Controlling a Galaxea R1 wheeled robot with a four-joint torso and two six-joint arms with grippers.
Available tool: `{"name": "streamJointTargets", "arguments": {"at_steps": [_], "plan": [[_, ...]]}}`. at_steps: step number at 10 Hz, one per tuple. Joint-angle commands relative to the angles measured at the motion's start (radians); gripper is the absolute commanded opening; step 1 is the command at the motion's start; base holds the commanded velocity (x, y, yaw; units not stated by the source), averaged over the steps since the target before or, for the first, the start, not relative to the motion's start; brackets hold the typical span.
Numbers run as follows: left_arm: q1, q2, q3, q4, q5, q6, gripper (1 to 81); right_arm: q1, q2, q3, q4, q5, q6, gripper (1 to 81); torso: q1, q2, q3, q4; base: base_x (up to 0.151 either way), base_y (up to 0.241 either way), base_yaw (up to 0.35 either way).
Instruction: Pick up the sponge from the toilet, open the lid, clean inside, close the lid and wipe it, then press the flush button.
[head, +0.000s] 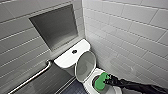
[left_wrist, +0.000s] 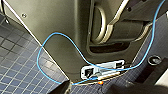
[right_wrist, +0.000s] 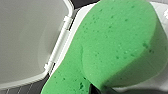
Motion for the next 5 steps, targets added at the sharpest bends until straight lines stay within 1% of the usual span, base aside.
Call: {"name": "streamJointTargets", "arguments": {"at_steps": [1,2,3,4,5], "plan": [[0.024,-0.013,0.004,-0.010,0.085,0.002,81.1,0.161,0.013,-0.018,-0.036,-0.033,-0.001,1.0,0.000,0.000,0.000,0.000,0.000,0.000,0.000],[0.024,-0.011,0.004,-0.010,0.085,0.002,81.1,0.167,0.027,-0.048,-0.038,-0.033,-0.001,1.0,0.000,0.000,0.000,0.000,0.000,0.000,0.000],[0.024,-0.011,0.004,-0.010,0.085,0.002,81.1,0.176,0.028,-0.065,-0.036,-0.033,-0.001,1.0,0.000,0.000,-0.062,0.000,0.000,0.000,0.000],[0.024,-0.011,0.004,-0.010,0.085,0.002,81.1,0.189,0.030,-0.065,-0.036,-0.033,-0.001,1.0,0.000,0.000,-0.102,0.000,0.000,0.000,0.000],[0.024,-0.010,0.004,-0.010,0.085,0.002,81.1,0.196,0.030,-0.062,-0.038,-0.033,-0.001,1.0,0.000,0.000,-0.123,0.000,0.000,0.000,0.000]]}}
